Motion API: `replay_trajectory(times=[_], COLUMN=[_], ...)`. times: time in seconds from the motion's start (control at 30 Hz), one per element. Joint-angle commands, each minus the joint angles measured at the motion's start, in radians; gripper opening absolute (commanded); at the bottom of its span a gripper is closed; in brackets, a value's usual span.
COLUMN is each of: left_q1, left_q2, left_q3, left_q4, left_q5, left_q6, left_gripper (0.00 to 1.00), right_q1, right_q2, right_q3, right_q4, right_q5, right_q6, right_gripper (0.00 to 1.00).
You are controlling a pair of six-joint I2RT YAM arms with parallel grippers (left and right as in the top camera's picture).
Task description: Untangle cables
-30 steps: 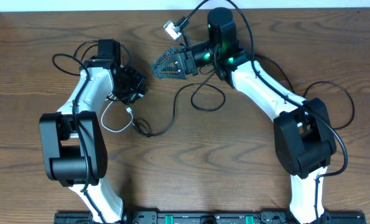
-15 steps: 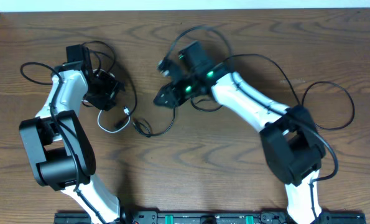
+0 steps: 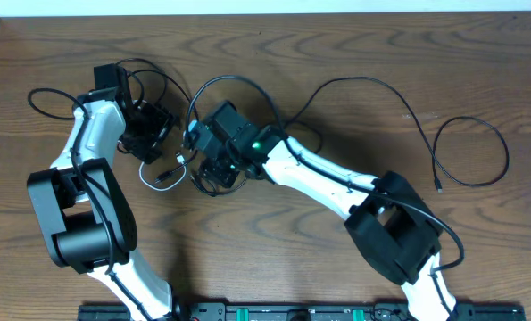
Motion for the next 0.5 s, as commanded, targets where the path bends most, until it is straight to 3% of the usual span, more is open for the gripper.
replay_trajectory(times=[0.0,0.13,0.47], left_q1=[0.006,0.006,0.006], left_q2=[0.009,0.009,0.009], left_q3=[-0.001,-0.001,-0.001], left_q4=[-0.003,-0.003,-0.002], left_q5=[-0.014,-0.014,-0.014], left_q6=[0.006,0.006,0.006], left_gripper=[0.86,0.86,0.86], right_q1=[0.01,0.01,0.011], right_q2=[0.039,0.05,0.064], right_q3=[-0.001,-0.001,-0.001], right_q4=[-0.005,-0.006,-0.004], right_q5=[0.029,0.029,0.017], right_q6=[-0.021,-0.011,0.005], right_gripper=[0.34,0.28,0.26])
